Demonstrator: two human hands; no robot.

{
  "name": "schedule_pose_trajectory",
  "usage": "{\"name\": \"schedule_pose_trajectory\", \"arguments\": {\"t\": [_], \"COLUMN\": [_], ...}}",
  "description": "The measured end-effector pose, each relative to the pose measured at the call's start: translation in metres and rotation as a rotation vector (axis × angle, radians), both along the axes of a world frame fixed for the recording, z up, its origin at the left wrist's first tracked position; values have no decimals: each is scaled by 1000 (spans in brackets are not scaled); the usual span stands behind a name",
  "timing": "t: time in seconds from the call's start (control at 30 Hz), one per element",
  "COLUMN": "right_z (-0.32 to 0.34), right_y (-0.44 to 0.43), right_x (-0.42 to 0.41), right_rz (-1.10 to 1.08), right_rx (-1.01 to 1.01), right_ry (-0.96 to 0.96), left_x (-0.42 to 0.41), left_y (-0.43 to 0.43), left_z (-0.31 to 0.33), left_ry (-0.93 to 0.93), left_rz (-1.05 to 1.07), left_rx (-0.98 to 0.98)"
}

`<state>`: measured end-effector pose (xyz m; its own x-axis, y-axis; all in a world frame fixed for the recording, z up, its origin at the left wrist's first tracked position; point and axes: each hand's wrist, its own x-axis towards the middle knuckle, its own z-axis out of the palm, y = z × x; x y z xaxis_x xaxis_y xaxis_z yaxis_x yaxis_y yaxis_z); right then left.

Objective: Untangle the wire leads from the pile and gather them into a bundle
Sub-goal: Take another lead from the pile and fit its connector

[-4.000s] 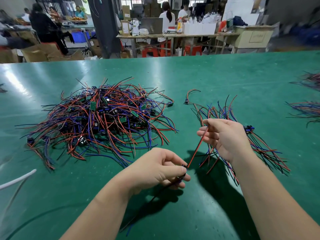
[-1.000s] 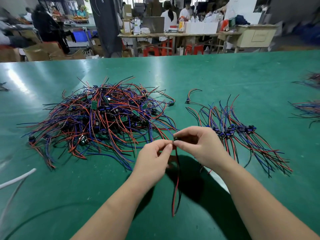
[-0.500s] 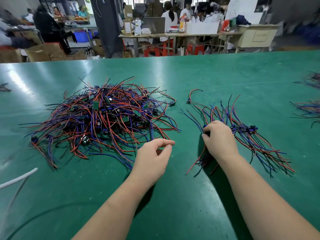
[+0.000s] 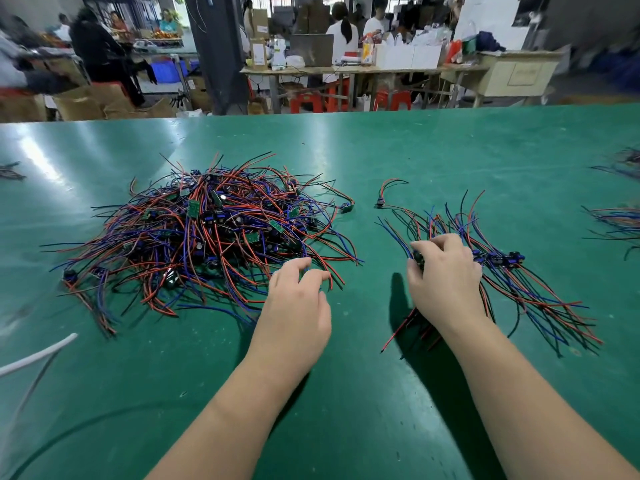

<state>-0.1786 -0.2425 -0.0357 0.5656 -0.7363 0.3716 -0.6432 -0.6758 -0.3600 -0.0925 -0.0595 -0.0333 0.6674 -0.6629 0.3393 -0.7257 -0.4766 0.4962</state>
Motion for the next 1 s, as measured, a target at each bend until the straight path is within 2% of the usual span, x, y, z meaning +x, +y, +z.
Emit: {"name": "schedule_pose_trajectory", "arguments": {"t": [0.1, 0.2, 0.27, 0.37, 0.63, 0.73, 1.0], "right_z": [3, 3, 2, 2, 6, 6, 6], "right_y": [10, 18, 22, 27, 32, 33, 34], "right_x": [-1, 0, 2, 2, 3, 3, 3], "right_rz": [68, 137, 168, 207, 273, 282, 287], "right_rx": [14, 19, 31, 49, 117, 134, 139], "right_ry": [-65, -81, -77, -79, -147, -146, -158], "left_x": [-2, -3, -2, 2, 4, -2, -11], "left_y": [-1, 0, -2, -3, -2, -5, -12], "left_z": [-6, -17, -22, -21, -16, -13, -14], "left_ry": [-120, -154, -189, -270, -281, -319, -356], "left_rz": [73, 132, 134, 142, 222, 271, 228], "left_rx": [145, 398, 498, 478, 389, 421, 411]}}
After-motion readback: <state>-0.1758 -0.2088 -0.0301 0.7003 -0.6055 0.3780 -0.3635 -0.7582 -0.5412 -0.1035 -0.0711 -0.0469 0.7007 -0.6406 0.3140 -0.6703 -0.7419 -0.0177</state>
